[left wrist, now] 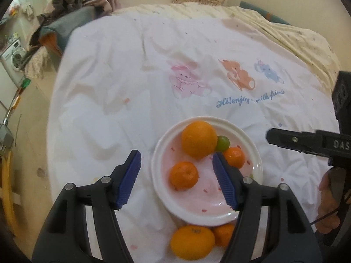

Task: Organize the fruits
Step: 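Withdraw both open grippers from the plate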

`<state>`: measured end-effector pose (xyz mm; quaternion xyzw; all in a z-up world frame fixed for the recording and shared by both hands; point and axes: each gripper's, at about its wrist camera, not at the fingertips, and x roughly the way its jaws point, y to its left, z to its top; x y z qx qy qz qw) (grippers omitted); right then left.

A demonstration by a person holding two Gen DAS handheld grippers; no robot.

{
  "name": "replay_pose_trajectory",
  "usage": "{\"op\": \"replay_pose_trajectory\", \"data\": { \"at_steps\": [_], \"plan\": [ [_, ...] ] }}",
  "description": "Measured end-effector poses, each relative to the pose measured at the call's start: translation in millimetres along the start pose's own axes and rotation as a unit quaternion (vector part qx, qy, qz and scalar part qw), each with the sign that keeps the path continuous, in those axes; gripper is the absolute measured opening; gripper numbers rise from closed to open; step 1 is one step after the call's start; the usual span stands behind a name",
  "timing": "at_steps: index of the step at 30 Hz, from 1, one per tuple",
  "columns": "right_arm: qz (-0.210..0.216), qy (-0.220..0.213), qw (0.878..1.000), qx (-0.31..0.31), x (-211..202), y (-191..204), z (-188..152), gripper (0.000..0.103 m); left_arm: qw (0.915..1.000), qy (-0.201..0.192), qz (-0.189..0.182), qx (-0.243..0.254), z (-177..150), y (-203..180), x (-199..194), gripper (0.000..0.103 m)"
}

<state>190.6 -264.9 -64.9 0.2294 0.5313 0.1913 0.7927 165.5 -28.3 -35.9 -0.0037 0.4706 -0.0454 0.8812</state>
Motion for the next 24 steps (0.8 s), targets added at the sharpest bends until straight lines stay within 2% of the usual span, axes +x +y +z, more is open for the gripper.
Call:
{"op": "replay_pose_trajectory", "data": {
  "at_steps": [3, 5, 8, 11, 13, 16, 18, 21, 24],
  "plan": [
    [-0.004, -0.011, 1.000, -0.013, -16, 8, -9, 0.075, 0.9997, -0.014, -0.007, -0.018, -2, 8, -18, 0.064],
    [-0.009, -0.020, 0.999, -0.024, -25, 12, -15, 0.085, 0.9996, -0.018, -0.007, -0.022, -6, 9, -28, 0.064],
    [-0.019, -0.036, 0.999, -0.035, -40, 16, -28, 0.086, 0.9996, -0.011, -0.004, -0.024, -16, 11, -35, 0.064],
    [-0.009, -0.036, 0.999, -0.019, -50, 13, -43, 0.087, 0.9995, 0.008, -0.007, -0.029, -30, 13, -37, 0.064],
    [-0.006, -0.035, 0.999, -0.008, -56, 10, -52, 0.087, 0.9987, 0.032, -0.018, -0.034, -41, 16, -34, 0.064],
    [-0.015, -0.024, 1.000, 0.008, -58, 4, -66, 0.087, 0.9924, 0.101, -0.059, -0.038, -57, 20, -17, 0.064],
    [-0.015, -0.011, 1.000, 0.025, -55, -3, -74, 0.087, 0.9881, 0.139, -0.061, -0.020, -68, 17, -7, 0.064],
    [-0.025, 0.004, 0.999, 0.044, -52, -11, -81, 0.087, 0.9864, 0.156, -0.051, -0.002, -82, 9, -1, 0.064],
    [-0.028, -0.001, 0.998, 0.058, -53, -16, -79, 0.087, 0.9825, 0.175, -0.064, -0.004, -90, 3, 7, 0.064]
  ]
}}
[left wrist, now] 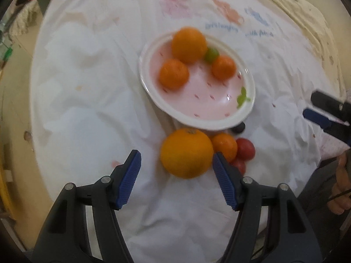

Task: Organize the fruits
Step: 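Grasp the remaining large orange with the left gripper and lift it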

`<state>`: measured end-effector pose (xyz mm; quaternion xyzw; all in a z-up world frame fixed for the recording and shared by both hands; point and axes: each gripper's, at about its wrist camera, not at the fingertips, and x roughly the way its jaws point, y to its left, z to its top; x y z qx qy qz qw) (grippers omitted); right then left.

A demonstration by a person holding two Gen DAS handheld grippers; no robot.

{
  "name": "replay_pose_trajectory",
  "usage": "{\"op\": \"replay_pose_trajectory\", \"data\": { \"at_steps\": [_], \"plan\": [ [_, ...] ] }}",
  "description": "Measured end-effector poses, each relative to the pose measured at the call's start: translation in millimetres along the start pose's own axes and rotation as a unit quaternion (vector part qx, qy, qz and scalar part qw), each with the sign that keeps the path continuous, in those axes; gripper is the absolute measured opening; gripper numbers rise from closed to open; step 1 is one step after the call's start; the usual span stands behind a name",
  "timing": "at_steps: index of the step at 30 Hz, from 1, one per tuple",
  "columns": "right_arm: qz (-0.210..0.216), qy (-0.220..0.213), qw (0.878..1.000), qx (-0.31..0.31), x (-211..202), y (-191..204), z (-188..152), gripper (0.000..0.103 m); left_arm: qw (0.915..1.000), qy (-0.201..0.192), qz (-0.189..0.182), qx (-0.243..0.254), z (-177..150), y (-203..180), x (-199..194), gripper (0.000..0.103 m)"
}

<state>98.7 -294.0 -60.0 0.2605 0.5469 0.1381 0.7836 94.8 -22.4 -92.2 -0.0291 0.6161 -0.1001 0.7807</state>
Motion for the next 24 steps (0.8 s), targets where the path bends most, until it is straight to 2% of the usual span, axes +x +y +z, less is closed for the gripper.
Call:
{"op": "replay_pose_trajectory", "data": {
  "at_steps": [4, 7, 9, 14, 19, 24],
  "plan": [
    [0.003, 0.002, 1.000, 0.022, 3, -7, 3, 0.087, 0.9999, 0.009, -0.010, -0.006, 2, -5, 12, 0.064],
    [-0.005, 0.005, 1.000, 0.029, 5, -10, 4, 0.087, 0.9992, 0.013, -0.025, -0.029, 4, -1, 21, 0.062],
    [-0.014, 0.004, 0.999, 0.030, 5, -12, 4, 0.087, 0.9985, 0.026, -0.029, -0.039, 6, 1, 31, 0.062],
    [-0.006, 0.009, 0.999, 0.037, 7, -13, 6, 0.087, 0.9951, 0.060, -0.049, -0.062, 7, 7, 52, 0.061],
    [-0.008, 0.012, 1.000, 0.015, 9, -4, 6, 0.087, 0.9921, 0.060, -0.068, -0.087, 10, 14, 57, 0.059],
    [-0.008, 0.018, 1.000, 0.011, 12, -3, 5, 0.087, 0.9937, 0.054, -0.062, -0.076, 7, 11, 53, 0.057]
  ]
}}
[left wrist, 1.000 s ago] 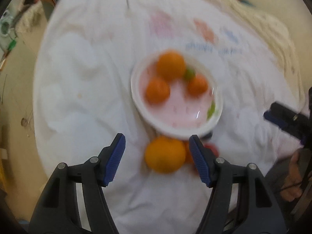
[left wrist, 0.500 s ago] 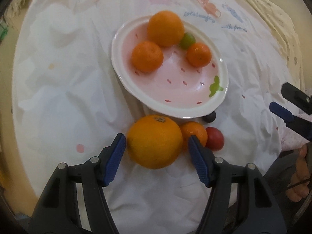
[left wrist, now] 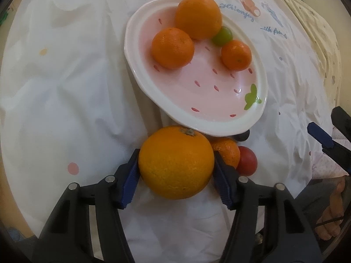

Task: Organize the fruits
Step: 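Grasp the remaining large orange with the left gripper and lift it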

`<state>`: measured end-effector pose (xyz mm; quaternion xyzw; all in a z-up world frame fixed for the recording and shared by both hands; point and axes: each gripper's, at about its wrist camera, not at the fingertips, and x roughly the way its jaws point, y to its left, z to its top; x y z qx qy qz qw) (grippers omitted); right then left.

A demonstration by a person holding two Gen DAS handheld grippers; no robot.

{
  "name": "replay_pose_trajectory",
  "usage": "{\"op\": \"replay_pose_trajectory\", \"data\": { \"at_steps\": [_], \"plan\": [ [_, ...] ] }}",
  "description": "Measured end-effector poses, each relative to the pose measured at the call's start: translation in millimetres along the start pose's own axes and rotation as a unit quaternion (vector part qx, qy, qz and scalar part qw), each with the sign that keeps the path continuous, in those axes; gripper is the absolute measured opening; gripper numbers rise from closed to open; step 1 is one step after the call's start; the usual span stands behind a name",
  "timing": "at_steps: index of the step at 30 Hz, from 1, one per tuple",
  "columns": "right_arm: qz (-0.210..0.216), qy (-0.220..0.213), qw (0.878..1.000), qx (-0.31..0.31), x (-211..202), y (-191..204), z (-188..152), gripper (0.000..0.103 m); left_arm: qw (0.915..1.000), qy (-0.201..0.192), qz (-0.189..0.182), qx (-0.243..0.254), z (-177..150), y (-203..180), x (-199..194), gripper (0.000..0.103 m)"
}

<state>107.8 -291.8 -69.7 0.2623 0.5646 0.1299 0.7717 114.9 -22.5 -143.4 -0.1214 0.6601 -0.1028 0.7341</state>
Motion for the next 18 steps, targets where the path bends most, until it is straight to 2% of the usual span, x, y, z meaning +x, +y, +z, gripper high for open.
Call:
{"op": "replay_pose_trajectory", "data": {
  "at_steps": [7, 14, 18],
  "plan": [
    [0.002, -0.002, 1.000, 0.002, -2, 0, 0, 0.087, 0.9994, -0.015, 0.027, 0.018, -9, -7, -18, 0.056],
    [0.000, 0.003, 1.000, 0.015, -1, -7, -1, 0.087, 0.9953, -0.070, 0.050, 0.044, -24, -15, -66, 0.056],
    [-0.020, 0.014, 1.000, 0.009, 5, -9, -3, 0.087, 0.9915, -0.102, 0.068, 0.042, -32, -14, -89, 0.056]
  ]
}}
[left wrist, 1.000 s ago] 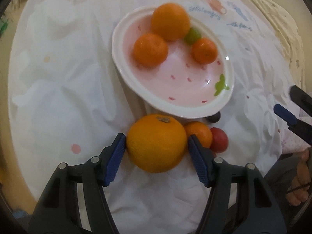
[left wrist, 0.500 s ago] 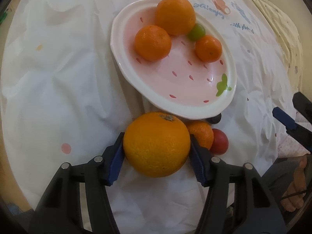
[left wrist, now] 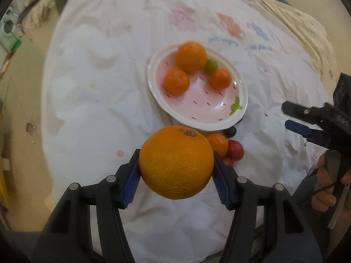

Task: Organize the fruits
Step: 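Grasp the remaining large orange with the left gripper and lift it, then carry the large orange up with the left gripper while the right gripper grasps a dark plum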

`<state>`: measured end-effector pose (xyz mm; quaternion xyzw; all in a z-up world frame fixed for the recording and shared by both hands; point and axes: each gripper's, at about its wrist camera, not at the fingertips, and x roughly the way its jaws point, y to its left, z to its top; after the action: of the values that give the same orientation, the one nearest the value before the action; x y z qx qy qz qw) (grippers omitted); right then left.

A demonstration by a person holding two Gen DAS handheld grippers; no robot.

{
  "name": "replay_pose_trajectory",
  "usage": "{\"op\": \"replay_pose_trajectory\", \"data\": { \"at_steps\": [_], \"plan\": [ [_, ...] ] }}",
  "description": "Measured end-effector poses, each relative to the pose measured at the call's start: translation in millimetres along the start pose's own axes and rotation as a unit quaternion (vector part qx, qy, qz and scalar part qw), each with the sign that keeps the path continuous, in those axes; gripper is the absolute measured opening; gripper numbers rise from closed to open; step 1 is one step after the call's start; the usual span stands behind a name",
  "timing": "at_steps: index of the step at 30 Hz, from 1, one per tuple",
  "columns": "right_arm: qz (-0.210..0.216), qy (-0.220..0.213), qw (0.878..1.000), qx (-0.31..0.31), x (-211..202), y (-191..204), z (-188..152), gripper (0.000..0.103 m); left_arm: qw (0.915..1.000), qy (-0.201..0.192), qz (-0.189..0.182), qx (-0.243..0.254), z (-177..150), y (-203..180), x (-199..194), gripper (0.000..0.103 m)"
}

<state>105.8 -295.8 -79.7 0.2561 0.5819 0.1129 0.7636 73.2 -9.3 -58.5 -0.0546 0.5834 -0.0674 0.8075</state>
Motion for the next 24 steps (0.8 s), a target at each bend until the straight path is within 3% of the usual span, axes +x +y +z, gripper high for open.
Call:
{"op": "replay_pose_trajectory", "data": {
  "at_steps": [3, 7, 11, 18, 24],
  "plan": [
    [-0.013, 0.012, 1.000, -0.007, 8, 0, -1, 0.085, 0.9997, -0.019, 0.011, -0.011, -1, 8, -8, 0.056],
    [-0.030, 0.027, 0.999, -0.036, 19, 5, -4, 0.067, 0.9987, -0.039, 0.018, -0.028, 1, 14, -13, 0.056],
    [-0.073, 0.043, 0.992, -0.096, 36, 19, -9, 0.053, 0.9974, -0.055, 0.024, -0.039, 6, 16, -15, 0.056],
    [-0.153, 0.052, 0.971, -0.174, 64, 32, -16, 0.047, 0.9974, -0.043, 0.007, -0.057, 7, 22, -16, 0.056],
    [-0.180, 0.043, 0.957, -0.223, 74, 45, -14, 0.046, 0.9964, -0.037, -0.018, -0.075, 8, 27, -20, 0.056]
  ]
}}
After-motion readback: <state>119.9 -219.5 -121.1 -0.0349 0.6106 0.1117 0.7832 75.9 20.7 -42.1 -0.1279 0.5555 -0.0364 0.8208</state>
